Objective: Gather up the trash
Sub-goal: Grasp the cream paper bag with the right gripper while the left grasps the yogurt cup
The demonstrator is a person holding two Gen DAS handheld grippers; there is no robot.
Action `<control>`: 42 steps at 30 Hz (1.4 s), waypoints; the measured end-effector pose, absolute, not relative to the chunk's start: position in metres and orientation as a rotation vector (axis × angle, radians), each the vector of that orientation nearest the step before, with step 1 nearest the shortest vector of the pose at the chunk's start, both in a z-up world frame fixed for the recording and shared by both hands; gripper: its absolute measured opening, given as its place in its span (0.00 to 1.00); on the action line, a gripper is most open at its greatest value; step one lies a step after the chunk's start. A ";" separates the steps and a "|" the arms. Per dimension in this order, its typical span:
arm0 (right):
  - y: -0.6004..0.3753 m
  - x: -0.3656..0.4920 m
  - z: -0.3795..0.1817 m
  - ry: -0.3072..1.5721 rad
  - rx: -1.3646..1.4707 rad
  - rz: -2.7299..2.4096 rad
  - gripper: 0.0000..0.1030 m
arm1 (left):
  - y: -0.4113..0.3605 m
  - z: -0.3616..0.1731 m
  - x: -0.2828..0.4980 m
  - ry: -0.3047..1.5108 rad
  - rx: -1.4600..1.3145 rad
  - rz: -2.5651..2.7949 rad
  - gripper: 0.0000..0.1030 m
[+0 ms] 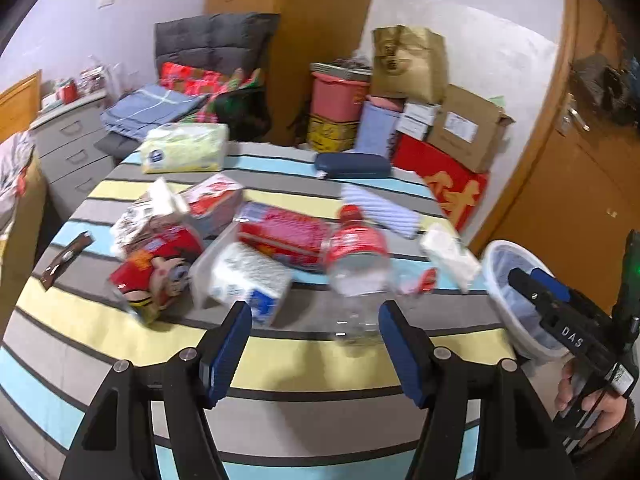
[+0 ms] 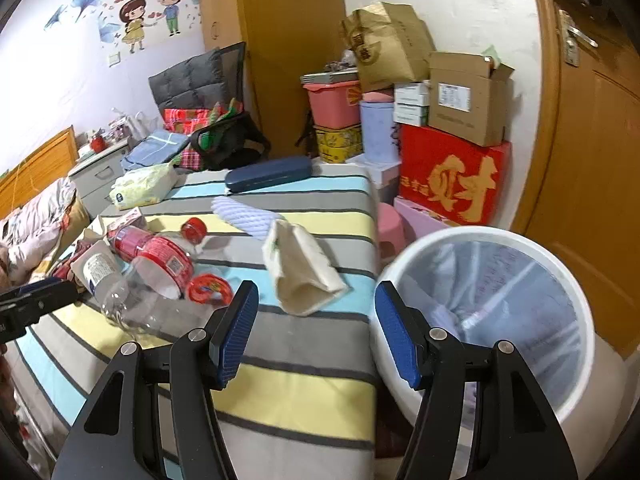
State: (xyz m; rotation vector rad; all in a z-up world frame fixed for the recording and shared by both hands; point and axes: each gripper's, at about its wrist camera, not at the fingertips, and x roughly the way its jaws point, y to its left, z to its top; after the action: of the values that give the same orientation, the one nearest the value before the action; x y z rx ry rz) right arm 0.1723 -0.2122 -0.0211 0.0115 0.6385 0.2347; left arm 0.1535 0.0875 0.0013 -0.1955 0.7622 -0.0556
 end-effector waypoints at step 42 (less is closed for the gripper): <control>-0.191 0.237 -0.048 0.813 -0.068 0.343 0.25 | 0.138 -0.056 0.224 0.885 -0.315 0.119 0.54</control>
State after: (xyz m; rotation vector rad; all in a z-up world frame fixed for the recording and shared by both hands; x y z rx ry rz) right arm 0.2375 -0.1908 -0.0481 -0.0676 0.8127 0.3431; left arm 0.2239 0.1379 -0.0564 -0.3155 0.8855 0.1188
